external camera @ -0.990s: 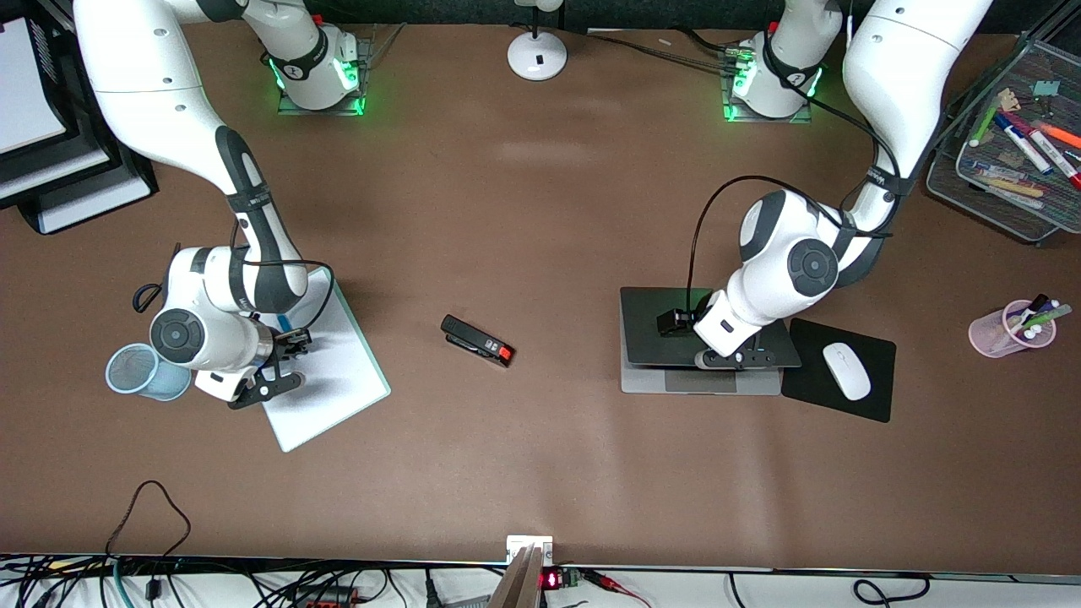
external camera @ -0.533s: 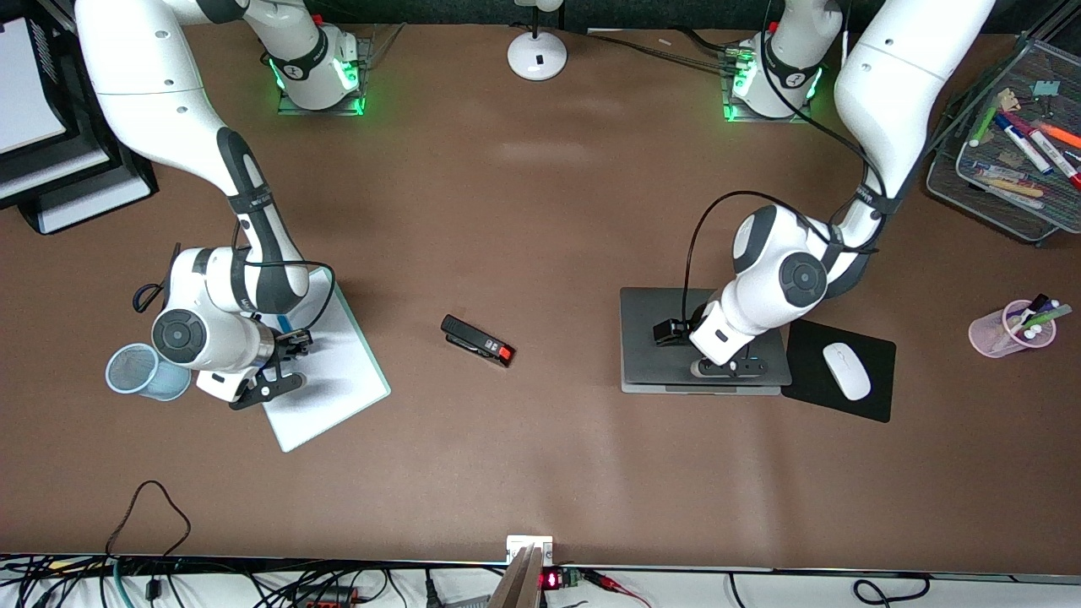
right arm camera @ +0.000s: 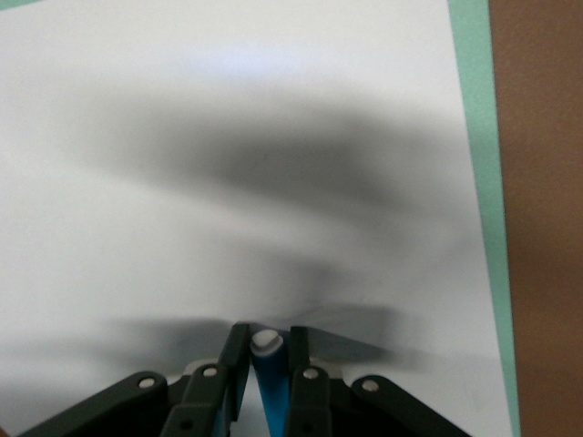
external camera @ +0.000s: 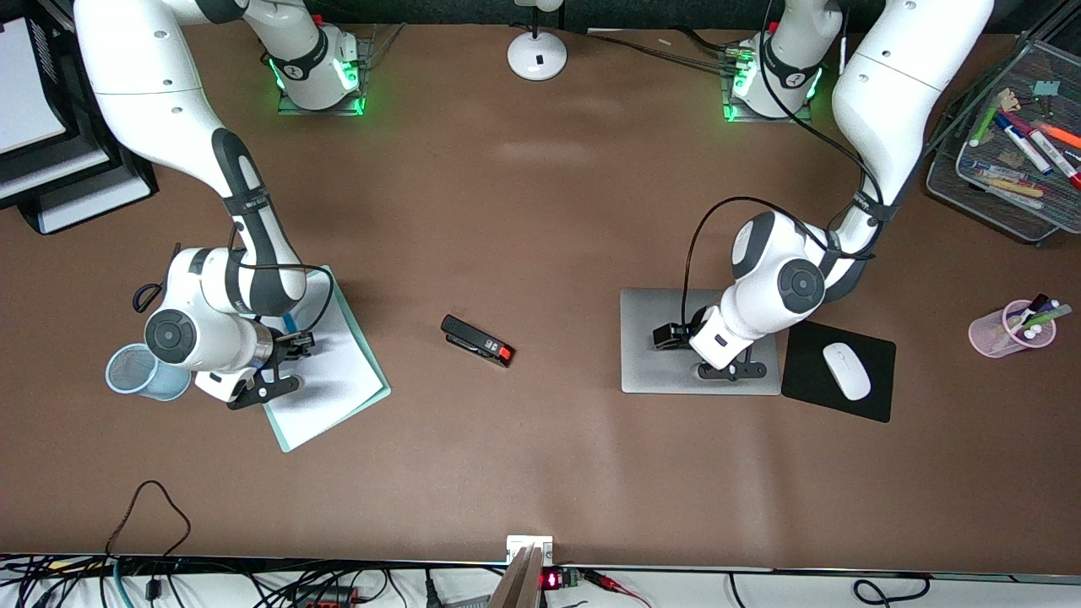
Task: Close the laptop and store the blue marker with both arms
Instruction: 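Push the laptop lid down with the left gripper while the right gripper grasps the marker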
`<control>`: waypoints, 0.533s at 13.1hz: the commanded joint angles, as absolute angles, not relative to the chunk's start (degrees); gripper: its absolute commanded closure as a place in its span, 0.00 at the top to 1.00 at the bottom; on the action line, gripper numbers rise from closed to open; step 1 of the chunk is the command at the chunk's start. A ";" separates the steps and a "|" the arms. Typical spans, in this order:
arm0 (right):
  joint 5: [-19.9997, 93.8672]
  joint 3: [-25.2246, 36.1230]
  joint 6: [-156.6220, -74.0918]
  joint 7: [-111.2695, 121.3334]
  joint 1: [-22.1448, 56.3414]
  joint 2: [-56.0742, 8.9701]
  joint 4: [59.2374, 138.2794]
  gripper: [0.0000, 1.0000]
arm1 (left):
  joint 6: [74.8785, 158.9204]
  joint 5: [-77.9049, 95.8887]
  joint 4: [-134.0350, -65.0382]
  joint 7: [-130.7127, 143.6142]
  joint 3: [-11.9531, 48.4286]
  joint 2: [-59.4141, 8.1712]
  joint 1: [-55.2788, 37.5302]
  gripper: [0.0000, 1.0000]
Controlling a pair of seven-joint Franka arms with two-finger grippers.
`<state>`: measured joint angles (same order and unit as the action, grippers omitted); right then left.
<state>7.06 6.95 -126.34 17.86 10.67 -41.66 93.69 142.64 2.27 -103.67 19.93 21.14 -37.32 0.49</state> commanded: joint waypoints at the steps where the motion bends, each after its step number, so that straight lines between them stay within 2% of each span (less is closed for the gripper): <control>1: 8.79 6.59 -126.74 19.34 10.63 -42.54 92.81 0.23 | 140.98 1.14 -101.87 19.95 20.57 -35.96 0.70 1.00; 5: 8.61 6.59 -126.74 20.13 10.55 -42.54 92.72 0.22 | 140.54 1.14 -102.13 19.78 20.57 -31.39 2.37 1.00; 7: 8.53 6.59 -126.74 21.26 10.46 -42.45 92.64 0.15 | 138.27 1.14 -101.96 19.78 20.65 -28.49 3.25 1.00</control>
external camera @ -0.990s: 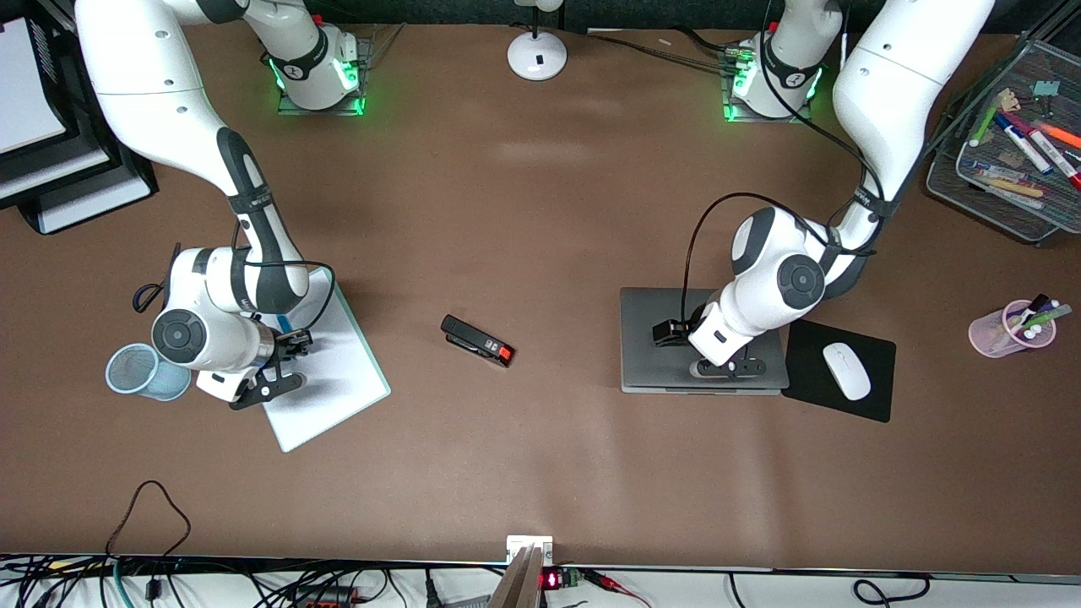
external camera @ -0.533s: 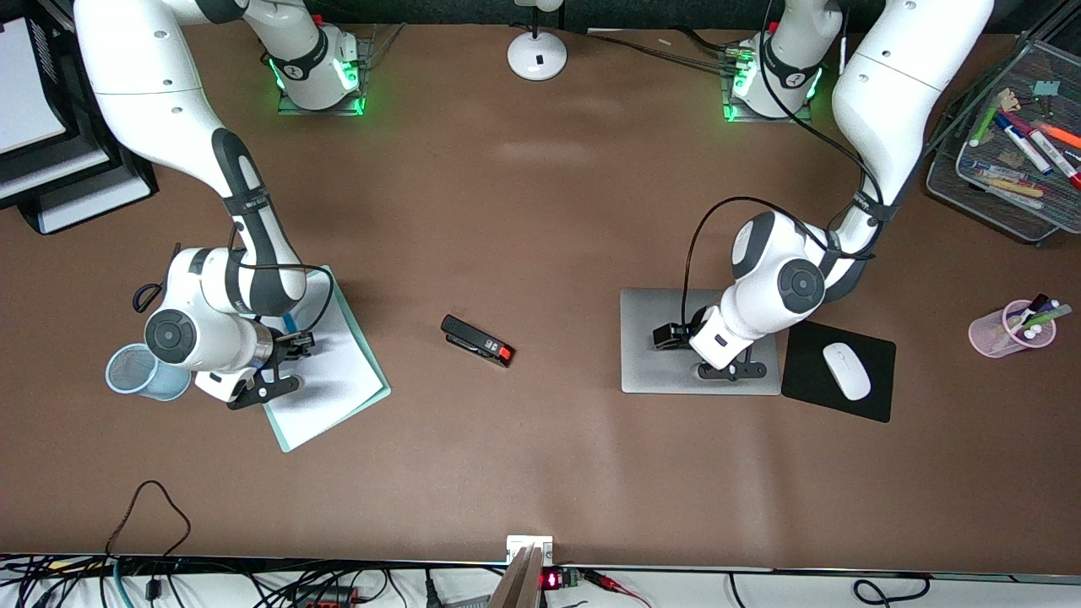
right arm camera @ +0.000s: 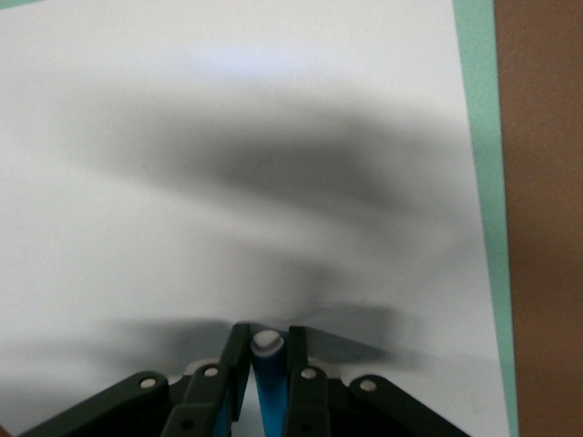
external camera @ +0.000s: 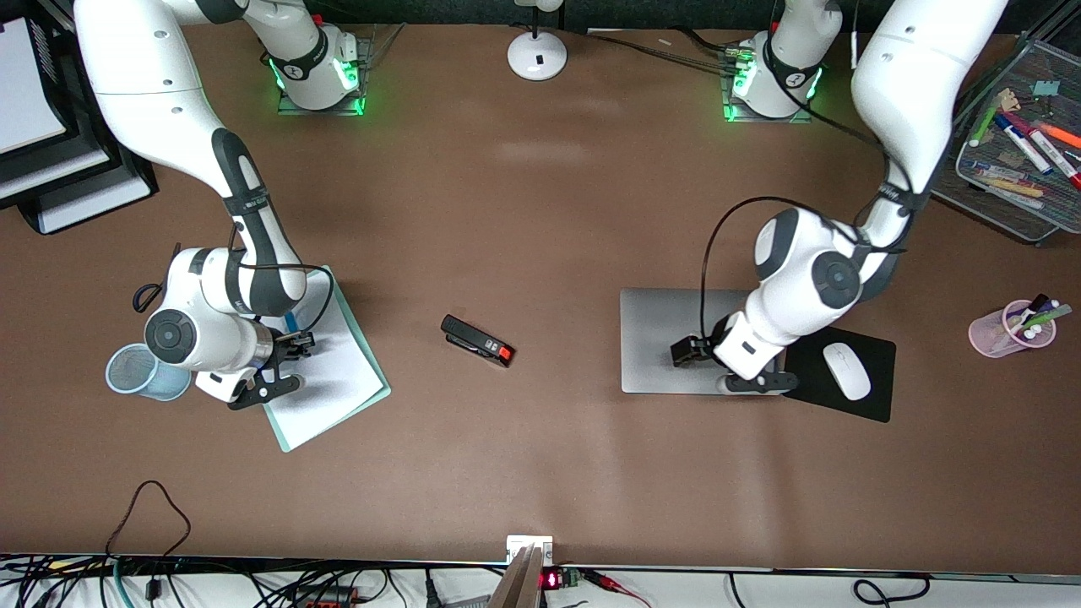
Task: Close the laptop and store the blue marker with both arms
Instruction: 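Lift the left gripper off the closed laptop while the right gripper lifts the marker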
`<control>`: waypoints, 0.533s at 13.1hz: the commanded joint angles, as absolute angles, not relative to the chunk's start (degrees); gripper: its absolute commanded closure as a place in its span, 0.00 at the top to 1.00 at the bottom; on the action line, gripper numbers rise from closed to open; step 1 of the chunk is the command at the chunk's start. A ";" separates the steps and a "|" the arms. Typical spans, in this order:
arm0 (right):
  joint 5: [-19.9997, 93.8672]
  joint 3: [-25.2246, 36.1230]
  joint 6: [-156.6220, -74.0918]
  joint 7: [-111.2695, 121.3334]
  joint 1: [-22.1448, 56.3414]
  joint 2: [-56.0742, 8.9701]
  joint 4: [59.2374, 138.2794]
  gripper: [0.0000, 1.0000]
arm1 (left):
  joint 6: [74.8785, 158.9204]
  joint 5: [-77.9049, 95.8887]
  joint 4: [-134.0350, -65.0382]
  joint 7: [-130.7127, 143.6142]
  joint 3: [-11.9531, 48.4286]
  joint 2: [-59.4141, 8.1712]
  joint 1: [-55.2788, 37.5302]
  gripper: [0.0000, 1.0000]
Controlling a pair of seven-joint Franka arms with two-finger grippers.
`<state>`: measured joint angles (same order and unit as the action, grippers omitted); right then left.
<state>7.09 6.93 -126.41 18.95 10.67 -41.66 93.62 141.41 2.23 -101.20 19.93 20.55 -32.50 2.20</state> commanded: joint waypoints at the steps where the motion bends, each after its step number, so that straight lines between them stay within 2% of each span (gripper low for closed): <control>1: 8.61 6.68 -126.65 22.23 10.37 -42.45 92.55 0.13 | 136.95 1.14 -101.87 19.78 20.57 -27.00 3.34 1.00; 7: 8.35 6.94 -126.30 22.67 10.28 -42.28 90.71 0.06 | 128.44 1.14 -99.15 19.51 20.48 -20.92 5.97 1.00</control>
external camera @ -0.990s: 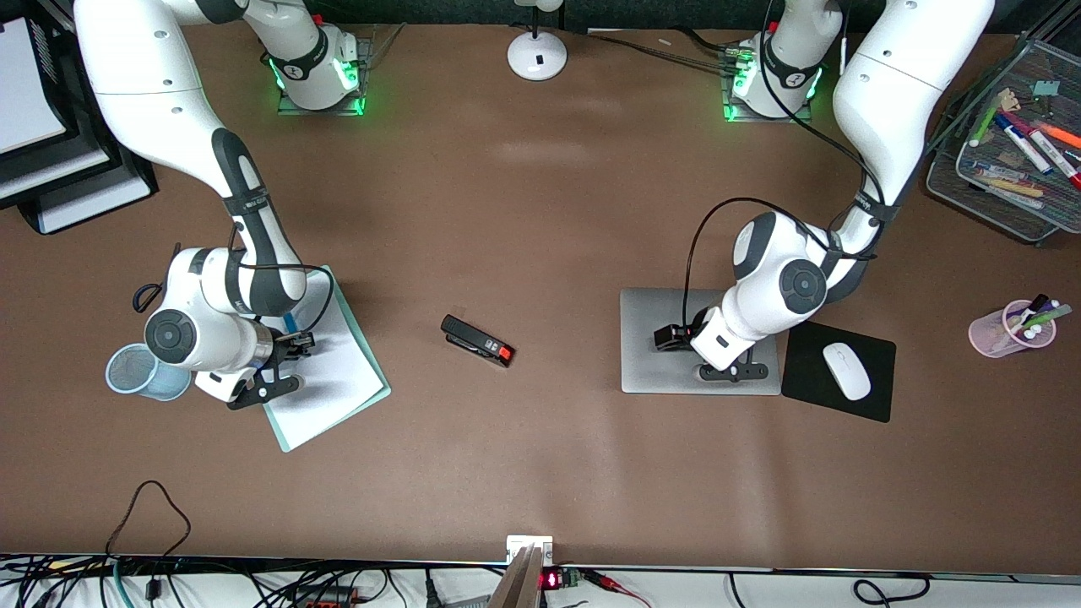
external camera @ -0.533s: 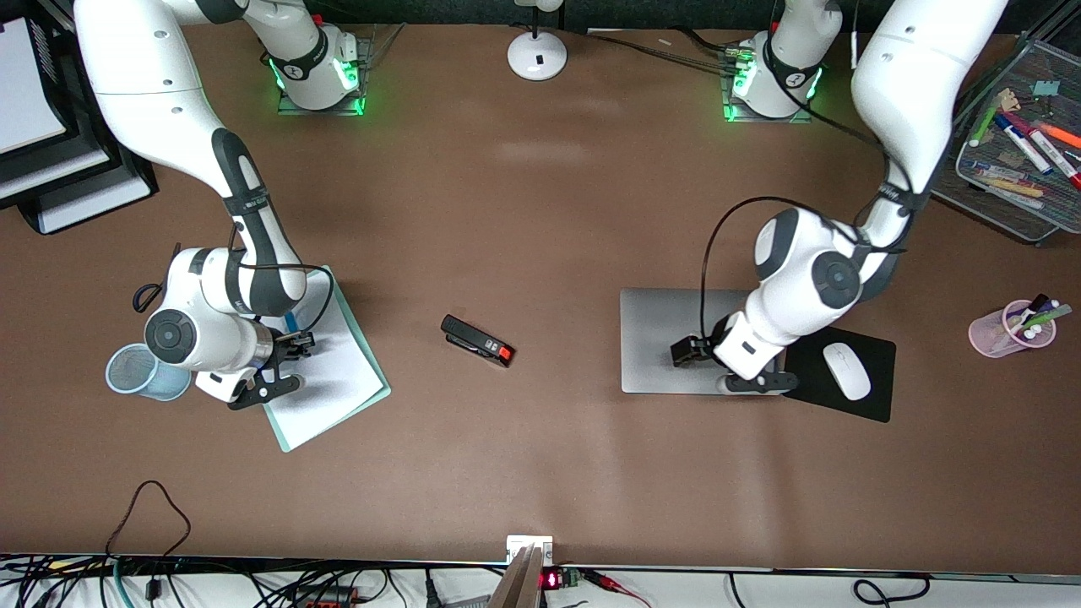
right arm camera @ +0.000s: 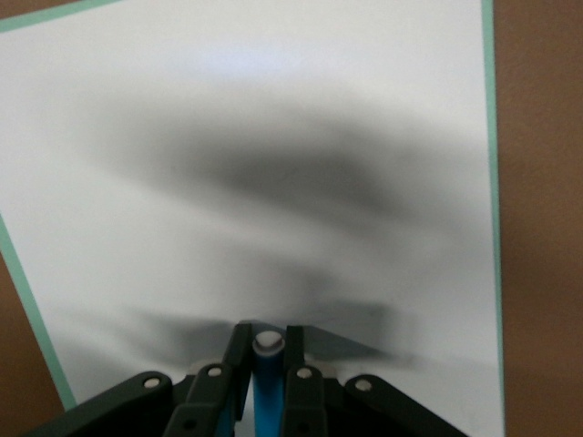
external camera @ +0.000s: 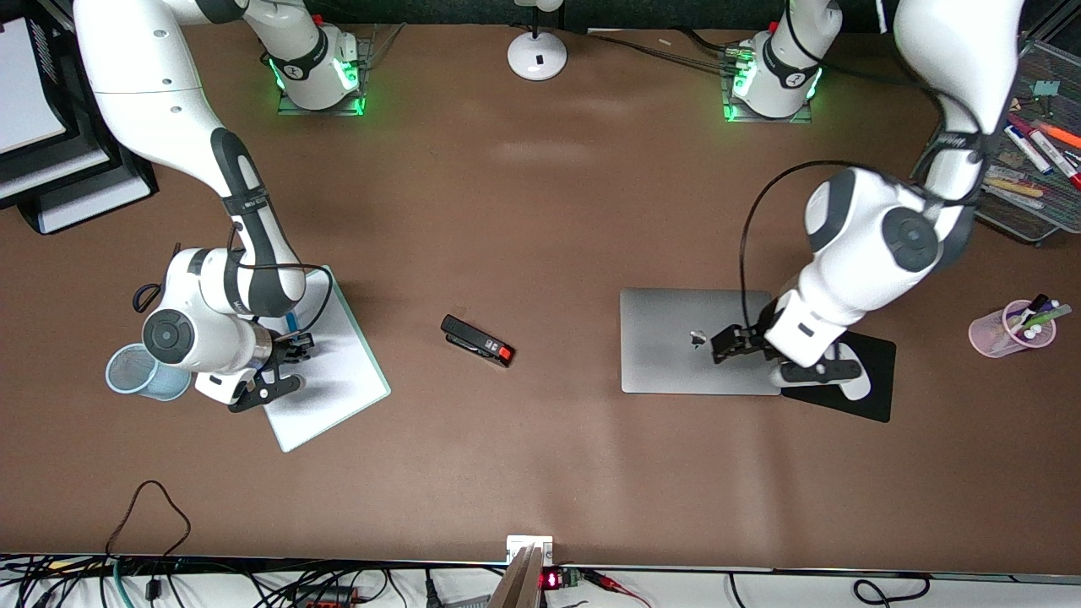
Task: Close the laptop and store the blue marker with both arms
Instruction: 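Lift the left gripper off the closed laptop while the right gripper lifts the marker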
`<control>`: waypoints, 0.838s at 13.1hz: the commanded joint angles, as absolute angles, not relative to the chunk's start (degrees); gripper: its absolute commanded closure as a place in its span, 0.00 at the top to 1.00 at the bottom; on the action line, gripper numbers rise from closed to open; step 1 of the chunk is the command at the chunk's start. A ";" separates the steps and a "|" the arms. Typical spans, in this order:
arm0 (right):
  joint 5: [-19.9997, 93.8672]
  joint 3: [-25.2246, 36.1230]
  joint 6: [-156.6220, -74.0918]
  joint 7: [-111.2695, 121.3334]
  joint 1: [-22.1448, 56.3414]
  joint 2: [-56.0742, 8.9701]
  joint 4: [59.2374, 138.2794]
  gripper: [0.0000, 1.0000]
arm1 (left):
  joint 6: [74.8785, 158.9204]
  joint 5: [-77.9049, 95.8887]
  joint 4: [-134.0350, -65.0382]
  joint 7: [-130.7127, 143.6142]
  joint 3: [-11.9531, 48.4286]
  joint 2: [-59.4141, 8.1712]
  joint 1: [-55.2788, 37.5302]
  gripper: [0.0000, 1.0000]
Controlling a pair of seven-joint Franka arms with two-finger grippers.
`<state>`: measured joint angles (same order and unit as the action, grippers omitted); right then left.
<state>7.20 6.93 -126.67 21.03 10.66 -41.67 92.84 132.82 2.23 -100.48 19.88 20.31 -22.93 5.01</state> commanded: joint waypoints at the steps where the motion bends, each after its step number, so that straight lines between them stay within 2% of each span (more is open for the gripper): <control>1: 8.44 7.03 -126.12 22.76 10.28 -42.19 90.09 0.05 | 125.36 1.14 -97.40 19.51 20.48 -20.57 6.24 1.00; 6: 8.35 7.03 -125.95 23.03 9.76 -41.66 87.37 0.04 | 112.00 -5.86 -88.70 19.42 20.65 -19.42 7.65 1.00; 11: 8.26 7.21 -125.60 23.03 9.40 -36.23 85.96 0.03 | 97.94 -9.93 -78.86 17.68 20.92 -19.34 7.73 1.00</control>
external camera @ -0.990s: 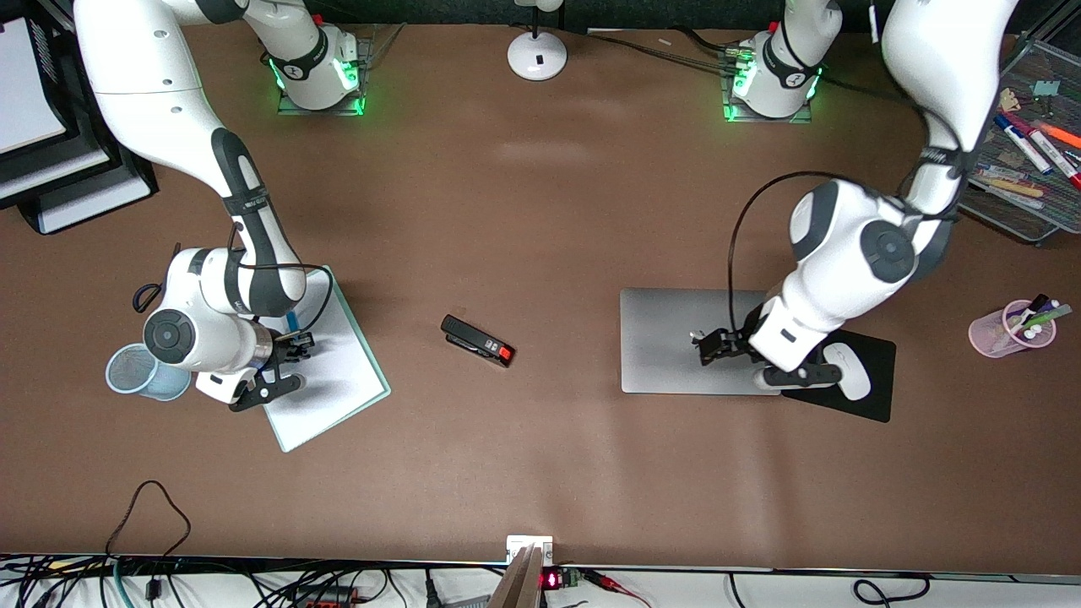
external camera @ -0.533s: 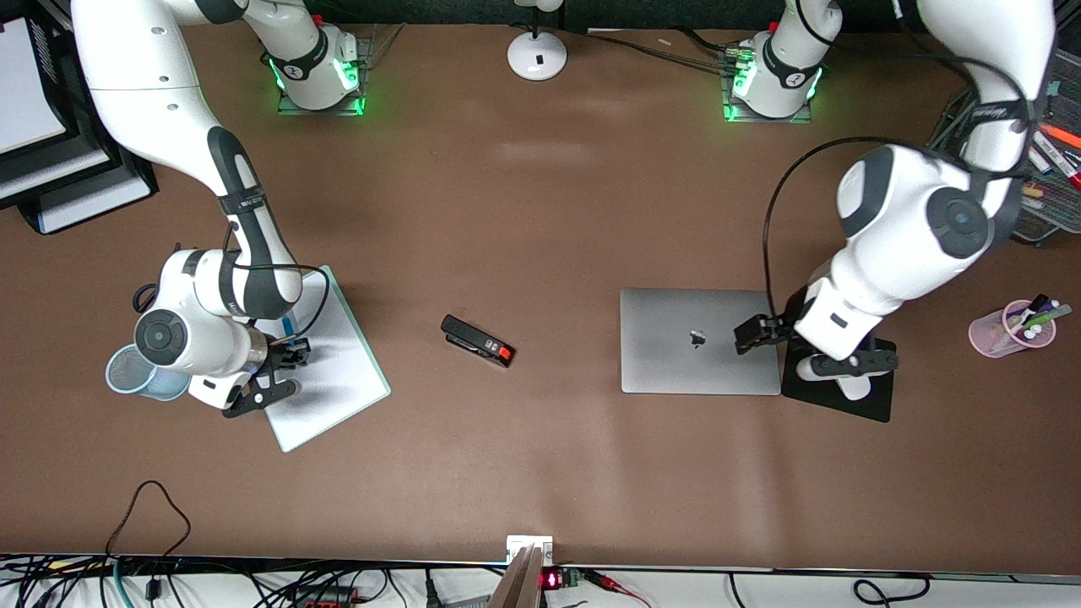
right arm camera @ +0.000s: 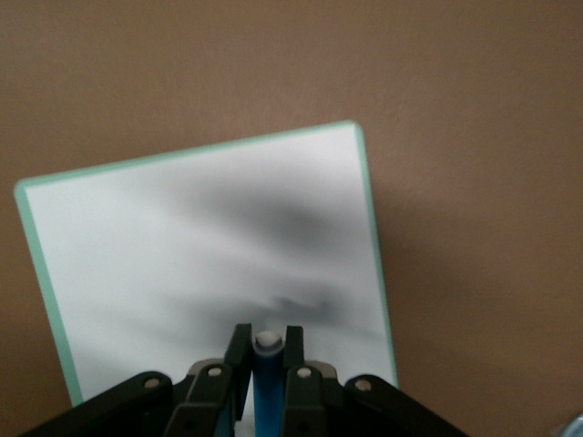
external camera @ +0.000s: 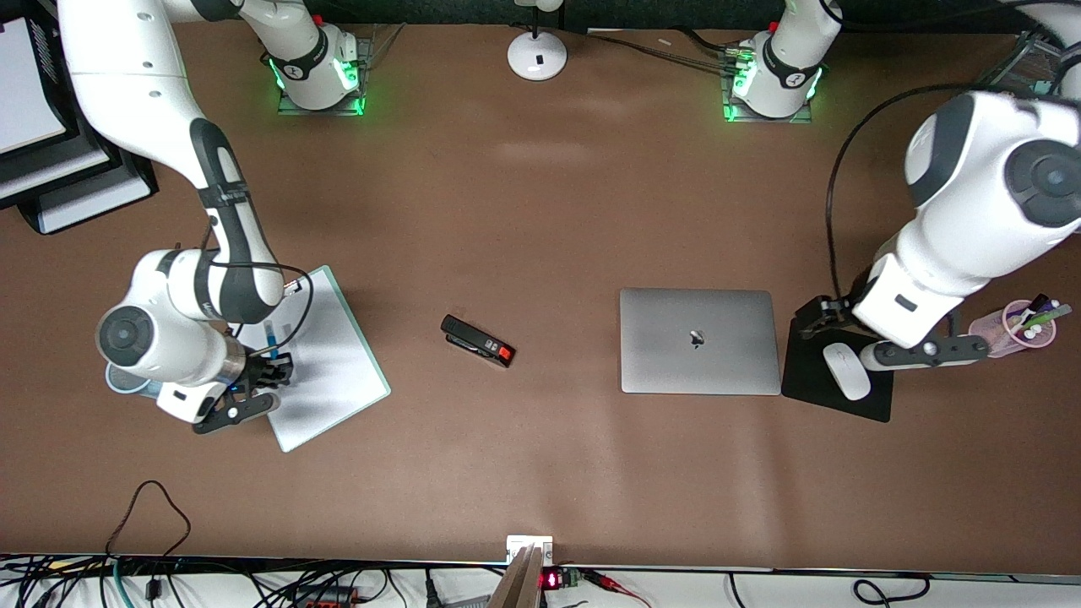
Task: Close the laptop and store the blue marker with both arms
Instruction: 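Lift the left gripper off the closed laptop while the right gripper lifts the marker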
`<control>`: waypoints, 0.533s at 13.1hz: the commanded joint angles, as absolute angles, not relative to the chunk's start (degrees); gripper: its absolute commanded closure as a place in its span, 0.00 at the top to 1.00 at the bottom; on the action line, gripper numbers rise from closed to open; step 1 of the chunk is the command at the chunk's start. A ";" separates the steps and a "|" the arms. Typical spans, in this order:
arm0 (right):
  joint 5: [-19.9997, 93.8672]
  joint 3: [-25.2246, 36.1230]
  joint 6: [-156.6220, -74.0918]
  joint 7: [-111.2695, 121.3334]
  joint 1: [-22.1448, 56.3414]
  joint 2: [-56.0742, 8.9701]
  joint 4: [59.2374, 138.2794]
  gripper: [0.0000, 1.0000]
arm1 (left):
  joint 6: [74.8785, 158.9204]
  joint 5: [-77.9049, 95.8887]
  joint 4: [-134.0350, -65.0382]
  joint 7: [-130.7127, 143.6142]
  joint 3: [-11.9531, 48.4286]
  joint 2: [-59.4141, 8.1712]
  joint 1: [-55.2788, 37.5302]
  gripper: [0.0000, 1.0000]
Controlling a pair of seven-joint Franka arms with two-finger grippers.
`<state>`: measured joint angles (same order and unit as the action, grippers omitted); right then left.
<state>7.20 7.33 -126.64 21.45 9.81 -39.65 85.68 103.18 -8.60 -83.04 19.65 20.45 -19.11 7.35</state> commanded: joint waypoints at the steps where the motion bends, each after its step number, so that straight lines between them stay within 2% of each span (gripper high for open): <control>1: 8.26 7.12 -125.60 23.11 9.32 -34.82 85.87 0.03 | 95.82 -9.84 -78.14 15.32 20.83 -19.25 7.73 1.00; 7: 9.23 7.12 -125.60 35.57 8.18 -25.23 85.96 0.03 | 91.67 -9.14 -80.15 5.98 21.09 -10.91 12.04 1.00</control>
